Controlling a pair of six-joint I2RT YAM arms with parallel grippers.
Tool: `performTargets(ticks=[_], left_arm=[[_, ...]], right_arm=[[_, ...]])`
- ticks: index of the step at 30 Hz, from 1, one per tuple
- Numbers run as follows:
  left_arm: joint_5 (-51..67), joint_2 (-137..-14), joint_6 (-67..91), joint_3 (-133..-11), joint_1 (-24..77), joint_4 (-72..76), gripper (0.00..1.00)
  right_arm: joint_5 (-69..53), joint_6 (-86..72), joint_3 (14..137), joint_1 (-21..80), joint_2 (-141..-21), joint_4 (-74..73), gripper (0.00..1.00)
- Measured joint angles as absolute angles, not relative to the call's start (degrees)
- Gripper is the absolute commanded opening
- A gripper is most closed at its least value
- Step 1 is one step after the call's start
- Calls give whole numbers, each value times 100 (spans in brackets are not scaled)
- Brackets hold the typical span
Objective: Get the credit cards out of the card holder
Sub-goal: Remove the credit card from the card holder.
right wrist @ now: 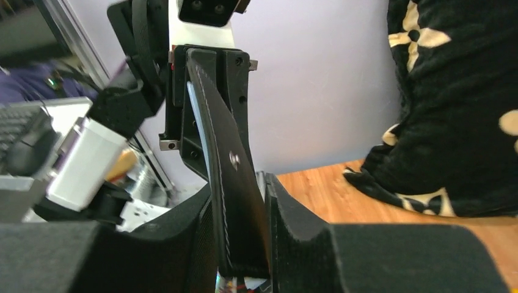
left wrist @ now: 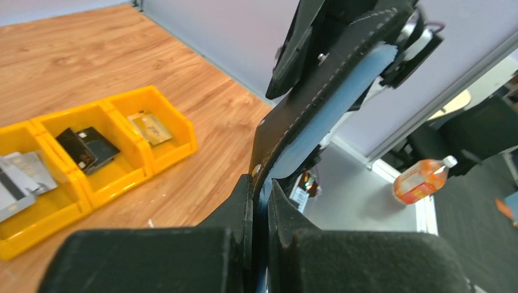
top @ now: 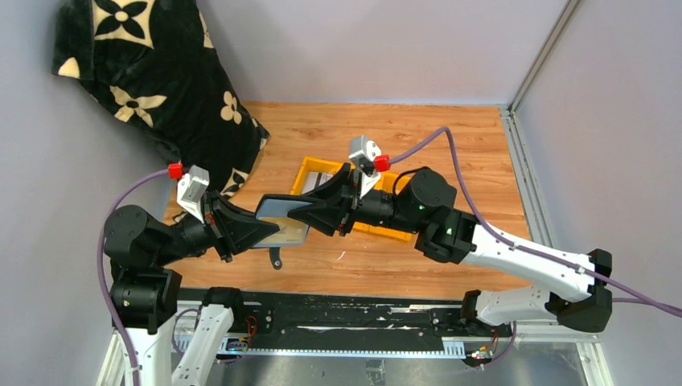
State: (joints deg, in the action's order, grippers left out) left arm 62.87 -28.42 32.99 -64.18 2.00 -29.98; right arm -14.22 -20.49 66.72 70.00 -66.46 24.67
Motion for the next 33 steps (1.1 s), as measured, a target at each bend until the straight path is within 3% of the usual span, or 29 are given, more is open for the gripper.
performTargets(ticks=[7,12,13,15,16,18,27,33], left_arm=[[6477,-3135,1850,-6869,200,-4322,0],[6560,-3173,1400,-6879,200,-4838,1],[6576,-3186,1310,-6879,200,-4952,11],[6593,-3203,1177,-6879,200,-5043,57],[6600,-3203,1092,-6879,200,-5046,69],[6639,-3175,996,-6895,200,-5068,78],[6681,-2945,825,-6886,200,-5087,79],[6790,-2945,888,-6866,200,-5065,72]], right_arm=[[-1822,-246,8613,7000,-7397,-464,27],[-2012,515,9249,7006,-7881,-1673,6],[-2016,637,9351,7019,-7940,-1848,0],[-2014,799,9502,7043,-7990,-2097,0],[-2016,823,9518,7048,-7990,-2119,0],[-1986,812,9452,7050,-7940,-2060,0],[-1680,-582,7148,7050,-6733,655,0],[-1476,-1726,6176,7050,-6504,2707,0]])
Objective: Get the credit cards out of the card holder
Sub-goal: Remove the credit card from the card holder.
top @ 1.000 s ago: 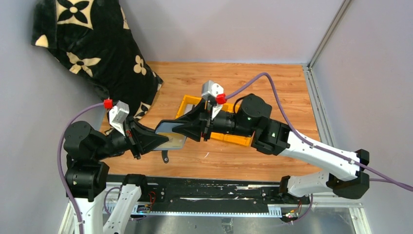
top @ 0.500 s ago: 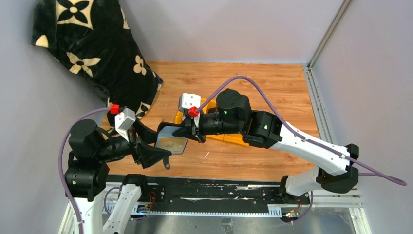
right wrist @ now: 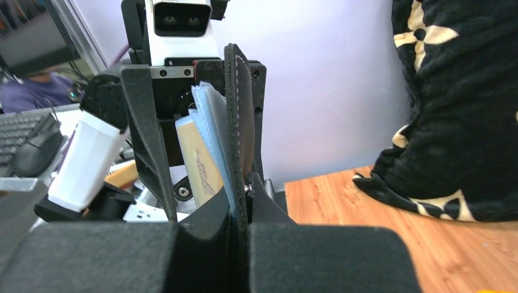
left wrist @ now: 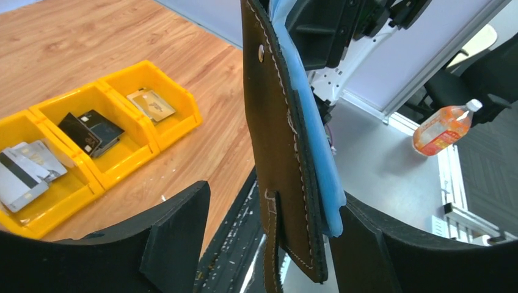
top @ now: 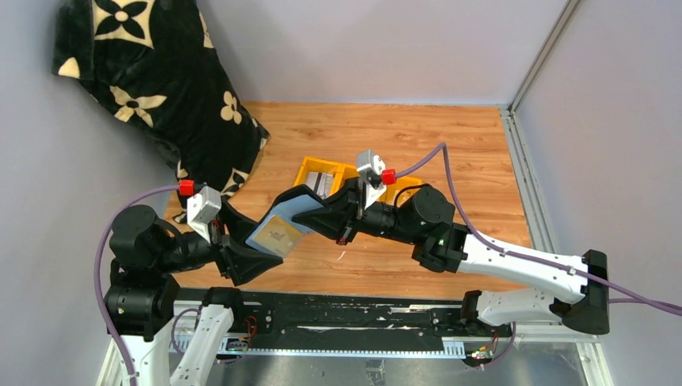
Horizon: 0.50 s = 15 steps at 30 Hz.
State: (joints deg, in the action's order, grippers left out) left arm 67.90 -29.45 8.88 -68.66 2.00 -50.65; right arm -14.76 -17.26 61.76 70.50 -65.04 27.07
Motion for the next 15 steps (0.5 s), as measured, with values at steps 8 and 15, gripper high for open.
performTargets(ticks=[8,15], left_arm=[[6906,-2853,2134,-6580,200,-3859,46],[6991,-2508,3295,-5918,200,-2534,17]], right_arm=[[-1219,-2539,5618,7050,-6630,4007,0],[-1100,-3037,5301,7050,-6648,4523,0]])
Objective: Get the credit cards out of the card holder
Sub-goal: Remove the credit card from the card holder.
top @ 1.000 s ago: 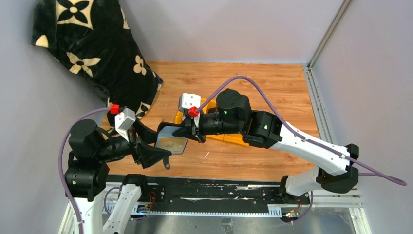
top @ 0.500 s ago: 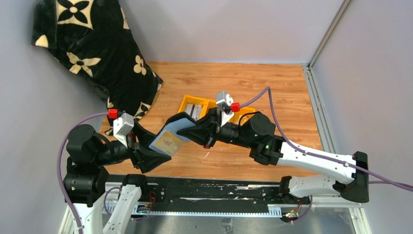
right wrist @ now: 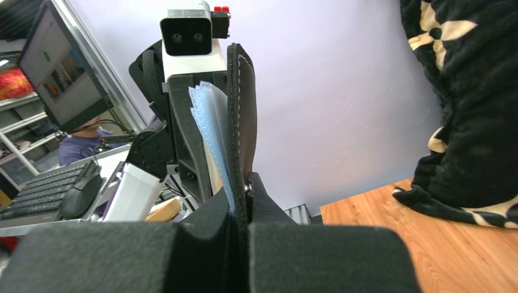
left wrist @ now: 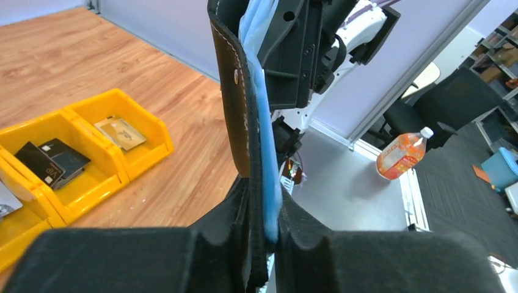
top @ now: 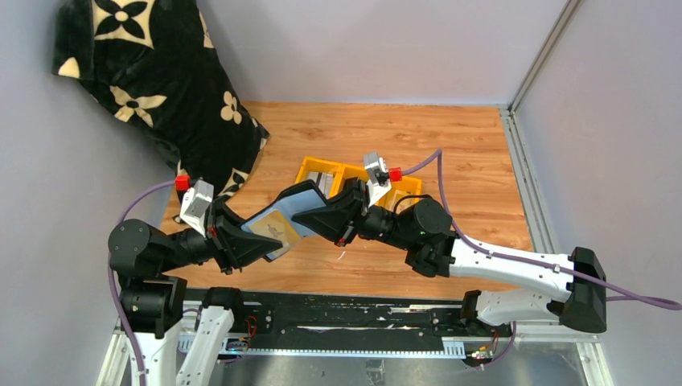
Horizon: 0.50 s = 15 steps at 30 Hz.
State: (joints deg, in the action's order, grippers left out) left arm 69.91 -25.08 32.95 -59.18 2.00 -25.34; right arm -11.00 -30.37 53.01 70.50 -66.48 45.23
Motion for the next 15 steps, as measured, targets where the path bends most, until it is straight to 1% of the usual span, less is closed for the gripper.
performTargets(ticks=[1,2,3,6,7,9,12,15], left_arm=[[7017,-2515,3304,-5933,200,-2504,15],[7041,-2532,3297,-5972,200,-2523,13],[7050,-2547,3284,-6005,200,-2550,11],[7072,-2681,3114,-6235,200,-2797,8],[7046,-2753,3006,-6340,200,-2934,6],[6938,-2871,2714,-6495,200,-3249,5],[6700,-3061,2215,-6663,200,-3850,0],[6377,-3310,1723,-6729,200,-4499,0]], right_arm=[[-1114,-3092,5301,7050,-6654,4563,0],[-1146,-3166,5301,7048,-6659,4589,5],[-1157,-3216,5304,7043,-6659,4589,15],[-1251,-3402,5360,6952,-6659,4469,52],[-1293,-3470,5411,6871,-6659,4311,61],[-1446,-3691,5518,6611,-6659,3948,73],[-1785,-4040,5717,6031,-6689,3389,75],[-2132,-4244,6027,5393,-6751,2626,76]])
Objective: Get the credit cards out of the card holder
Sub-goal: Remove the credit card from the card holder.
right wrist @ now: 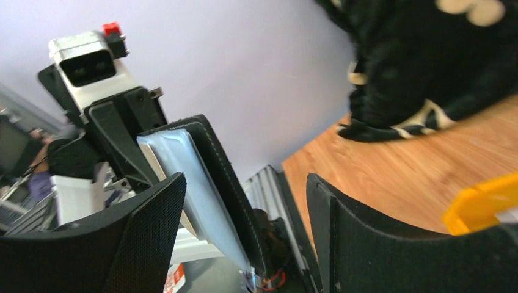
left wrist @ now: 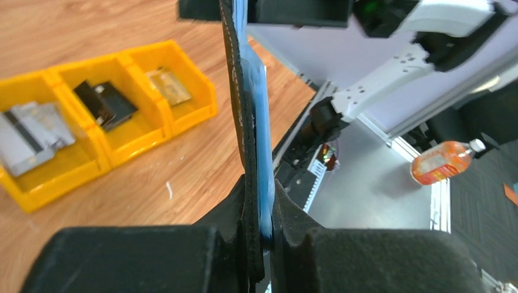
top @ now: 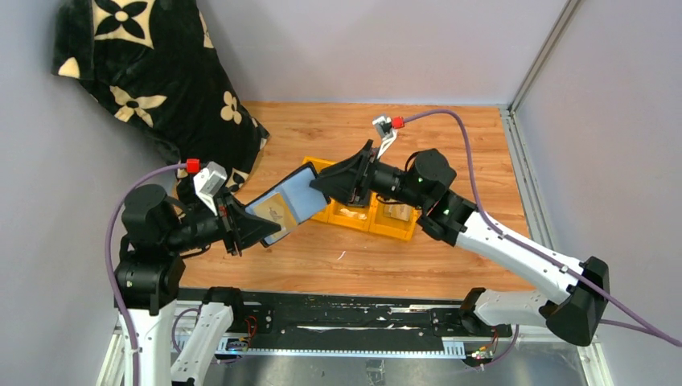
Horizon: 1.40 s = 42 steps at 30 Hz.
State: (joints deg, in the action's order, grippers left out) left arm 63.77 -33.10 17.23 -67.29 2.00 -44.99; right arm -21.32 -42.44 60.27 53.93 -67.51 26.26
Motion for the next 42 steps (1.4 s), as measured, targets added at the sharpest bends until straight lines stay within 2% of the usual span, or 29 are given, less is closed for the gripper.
performTargets(ticks=[3,8,13,23,34,42], left_arm=[[5970,-3524,1341,-6731,200,-5006,0],[5553,-3645,993,-6729,200,-5439,0],[5435,-3669,832,-6729,200,-5588,0],[5728,-3811,788,-6729,200,-5631,0],[6187,-3813,766,-6729,200,-5627,0],[6425,-3815,766,-6761,200,-5625,0]], right_arm=[[-2134,-4125,6300,5013,-6716,1737,76],[-2010,-3802,6414,4871,-6222,888,70],[-2840,-3942,6499,4912,-6149,1304,67],[-4178,-4108,6705,5664,-7498,1841,64],[-4497,-4066,6860,5741,-7754,1861,61],[-4451,-3531,7124,5749,-7625,1293,59]])
